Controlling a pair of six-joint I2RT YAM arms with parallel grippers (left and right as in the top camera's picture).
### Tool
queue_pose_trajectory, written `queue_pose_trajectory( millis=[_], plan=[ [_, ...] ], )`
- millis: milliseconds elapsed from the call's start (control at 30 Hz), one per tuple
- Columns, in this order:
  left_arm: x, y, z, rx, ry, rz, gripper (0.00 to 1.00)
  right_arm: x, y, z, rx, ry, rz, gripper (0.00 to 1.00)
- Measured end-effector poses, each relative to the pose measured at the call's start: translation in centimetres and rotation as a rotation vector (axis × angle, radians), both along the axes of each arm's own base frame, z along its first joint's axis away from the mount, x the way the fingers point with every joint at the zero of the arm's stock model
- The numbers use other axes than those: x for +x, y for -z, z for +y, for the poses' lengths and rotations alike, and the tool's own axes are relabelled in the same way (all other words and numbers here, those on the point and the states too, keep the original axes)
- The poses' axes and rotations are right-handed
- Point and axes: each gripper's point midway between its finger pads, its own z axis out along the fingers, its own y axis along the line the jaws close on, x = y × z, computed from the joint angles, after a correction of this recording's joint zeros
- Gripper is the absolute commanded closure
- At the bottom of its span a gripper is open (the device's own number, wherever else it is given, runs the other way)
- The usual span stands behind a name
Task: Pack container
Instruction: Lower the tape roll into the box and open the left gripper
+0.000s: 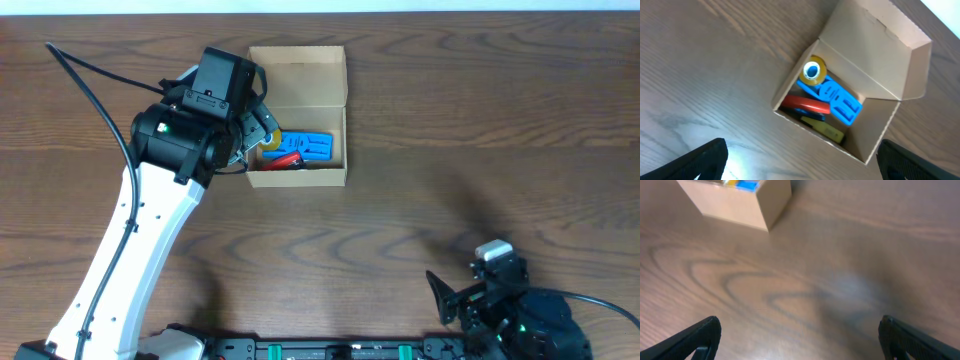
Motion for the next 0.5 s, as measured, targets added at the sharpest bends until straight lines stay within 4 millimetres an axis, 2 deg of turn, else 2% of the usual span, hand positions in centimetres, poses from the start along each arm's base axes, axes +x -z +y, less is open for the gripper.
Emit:
queue_pose_trajectory(
  millis=[100, 200, 300, 367, 500],
  plan=[
    [-0.5, 0.2, 0.7, 0.035, -0.01, 0.019, 0.05, 0.5, -1.1, 0.5, 0.035, -0.004, -0.042, 0.01],
    [-1.0, 0.4, 1.3, 0.065, -0.018, 0.038, 0.05, 2.2, -4.0, 0.3, 0.071, 0.041, -0.17, 0.01],
    [-1.4, 0.6, 1.5, 0.077, -0.02, 0.057, 0.05, 3.0, -5.9, 0.2, 0.099, 0.063, -0.247, 0.01],
    [-1.5, 0.7, 1.5, 0.079, -0.017, 0.06, 0.05, 3.4, -6.3, 0.3, 0.101, 0.068, -0.258, 0.01],
    [-1.0, 0.5, 1.0, 0.067, 0.022, 0.045, 0.05, 5.1, -5.4, 1.1, 0.059, 0.068, -0.174, 0.01]
  ],
)
